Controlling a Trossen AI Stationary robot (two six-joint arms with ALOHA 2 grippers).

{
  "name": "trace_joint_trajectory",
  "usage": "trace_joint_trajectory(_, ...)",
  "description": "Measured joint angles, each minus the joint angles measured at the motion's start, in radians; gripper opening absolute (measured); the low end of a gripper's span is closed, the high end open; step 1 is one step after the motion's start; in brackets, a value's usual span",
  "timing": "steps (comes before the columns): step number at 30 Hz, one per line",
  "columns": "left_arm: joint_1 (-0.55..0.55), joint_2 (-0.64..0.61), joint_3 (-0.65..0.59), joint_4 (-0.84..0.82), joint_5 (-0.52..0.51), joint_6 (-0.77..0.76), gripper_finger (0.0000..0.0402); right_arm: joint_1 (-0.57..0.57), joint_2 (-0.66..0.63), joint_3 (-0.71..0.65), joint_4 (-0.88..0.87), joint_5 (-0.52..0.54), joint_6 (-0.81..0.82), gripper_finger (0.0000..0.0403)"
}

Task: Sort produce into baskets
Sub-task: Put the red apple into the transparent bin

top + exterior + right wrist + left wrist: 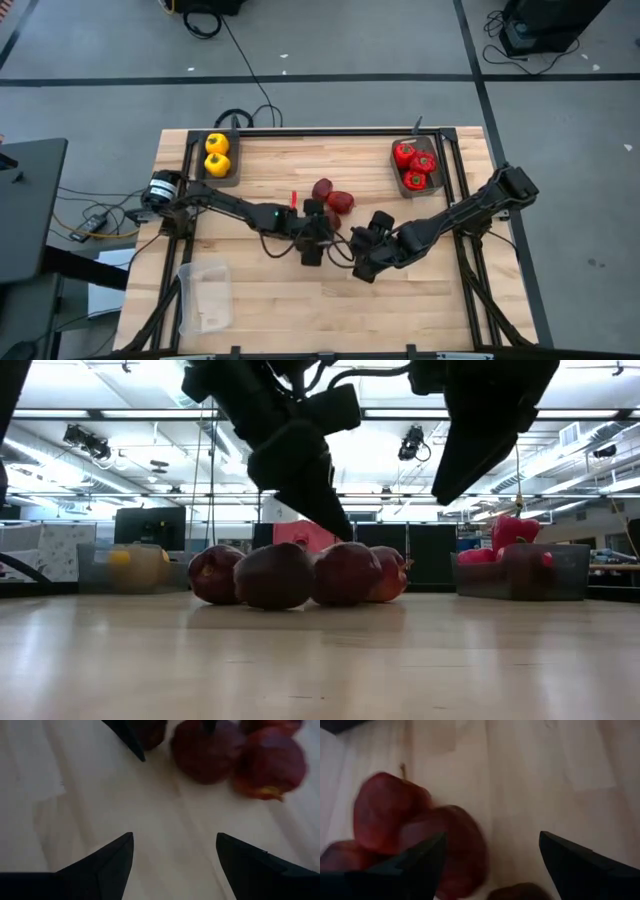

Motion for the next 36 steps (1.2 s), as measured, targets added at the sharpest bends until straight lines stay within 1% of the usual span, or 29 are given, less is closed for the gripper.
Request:
trace_joint_trajectory(6,0.054,0.000,0.000,0.034,-0.005,0.098,0.0321,0.022,-0.009,0.000,-0.095,0.058,0.058,0.0293)
trace_joint_trajectory(8,0.083,0.001,0.019,0.009,0.003,0.150,0.0321,0.035,-0.010,-0.008,-0.090,0.067,0.072,0.0293)
trace_joint_trajectory(12,0.142,0.000,0.089,-0.025,0.083,0.221,0.0319,0.056,-0.011,-0.046,-0.080,0.069,0.132,0.0293)
trace_joint_trajectory(15,0.197,0.000,0.128,-0.060,0.168,0.261,0.0320,0.067,-0.011,-0.080,-0.082,0.074,0.204,0.0293)
trace_joint_trajectory(19,0.265,0.000,0.140,-0.043,0.264,0.274,0.0323,0.081,-0.011,-0.117,-0.068,0.083,0.285,0.0293)
trace_joint_trajectory(21,0.289,0.005,0.138,-0.036,0.282,0.279,0.0328,0.084,-0.011,-0.132,-0.060,0.083,0.316,0.0293)
trace_joint_trajectory(23,0.307,0.015,0.139,0.010,0.287,0.298,0.0334,0.085,-0.011,-0.144,-0.050,0.083,0.335,0.0293)
trace_joint_trajectory(27,0.324,0.054,0.140,0.061,0.334,0.323,0.0350,0.083,-0.012,-0.146,-0.045,0.088,0.344,0.0293)
trace_joint_trajectory(31,0.322,0.111,0.169,0.001,0.339,0.342,0.0380,0.083,-0.012,-0.146,-0.030,0.087,0.340,0.0295)
trace_joint_trajectory(33,0.322,0.140,0.199,-0.021,0.317,0.348,0.0394,0.083,-0.012,-0.146,-0.028,0.086,0.339,0.0298)
trace_joint_trajectory(36,0.325,0.185,0.245,-0.051,0.286,0.348,0.0395,0.078,-0.012,-0.146,-0.029,0.086,0.339,0.0301)
